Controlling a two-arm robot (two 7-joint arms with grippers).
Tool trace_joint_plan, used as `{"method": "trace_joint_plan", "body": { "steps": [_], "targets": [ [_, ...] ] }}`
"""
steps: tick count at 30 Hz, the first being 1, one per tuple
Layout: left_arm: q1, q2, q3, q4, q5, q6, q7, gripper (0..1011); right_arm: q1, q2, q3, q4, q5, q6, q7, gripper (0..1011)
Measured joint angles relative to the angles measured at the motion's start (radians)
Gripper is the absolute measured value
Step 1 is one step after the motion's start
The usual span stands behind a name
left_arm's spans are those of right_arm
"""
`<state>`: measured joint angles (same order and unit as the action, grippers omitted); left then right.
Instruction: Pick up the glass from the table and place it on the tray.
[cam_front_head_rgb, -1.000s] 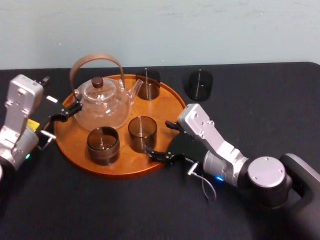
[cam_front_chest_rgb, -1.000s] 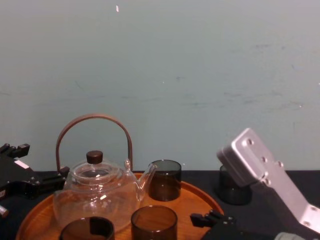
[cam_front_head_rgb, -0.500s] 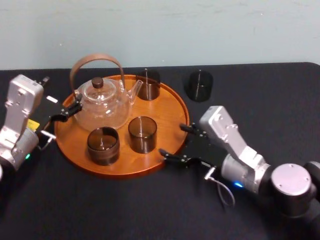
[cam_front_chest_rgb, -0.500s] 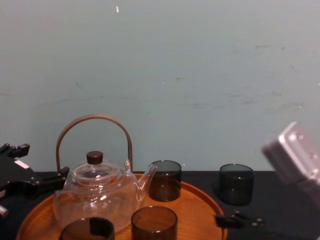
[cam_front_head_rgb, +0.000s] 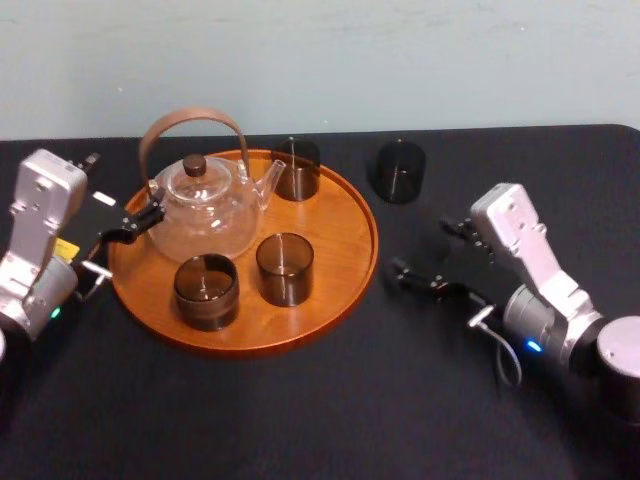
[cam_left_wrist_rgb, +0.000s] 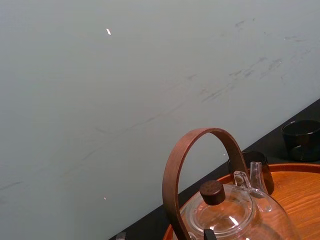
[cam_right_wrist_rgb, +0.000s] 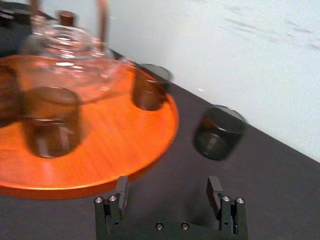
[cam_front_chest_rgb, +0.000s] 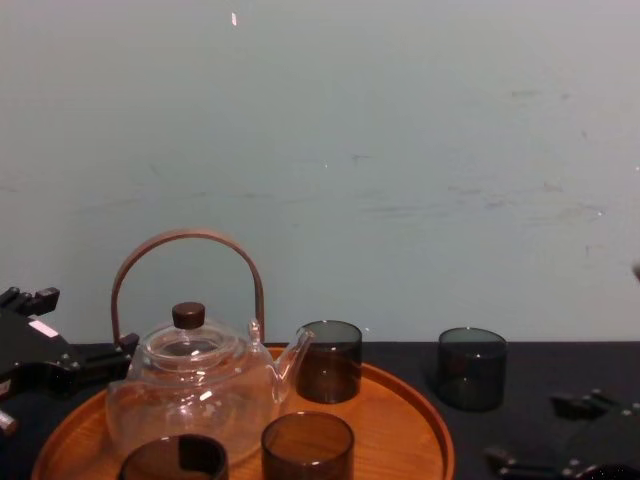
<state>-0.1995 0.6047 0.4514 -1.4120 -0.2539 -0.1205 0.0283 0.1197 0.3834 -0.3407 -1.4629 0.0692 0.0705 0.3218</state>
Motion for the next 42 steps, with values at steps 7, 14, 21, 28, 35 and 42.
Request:
{"method": "trace_joint_plan", "body": {
  "steps": [7,14,21,28,35,42],
  "targets": [
    [0.000,0.000,0.000,0.000,0.000,0.000,0.000,1009,0.036,-0.022,0.048,0.062,-0.003,0.012,-0.028,1000],
    [0.000,0.000,0.000,0.000,0.000,0.000,0.000,1010,0.090,-0.054,0.080,0.131,0.012,0.016,-0.027,1000],
    [0.000,0.000,0.000,0.000,0.000,0.000,0.000,1010,0.126,-0.070,0.085,0.174,0.016,0.013,-0.019,1000],
    [0.000,0.000,0.000,0.000,0.000,0.000,0.000,1009,0.159,-0.082,0.079,0.207,0.009,0.012,-0.016,1000],
    [0.000,0.000,0.000,0.000,0.000,0.000,0.000,1010,0.193,-0.093,0.063,0.244,-0.011,0.013,-0.013,1000],
    [0.000,0.000,0.000,0.000,0.000,0.000,0.000,1009,0.225,-0.106,0.050,0.282,-0.026,0.013,-0.010,1000]
  ]
}}
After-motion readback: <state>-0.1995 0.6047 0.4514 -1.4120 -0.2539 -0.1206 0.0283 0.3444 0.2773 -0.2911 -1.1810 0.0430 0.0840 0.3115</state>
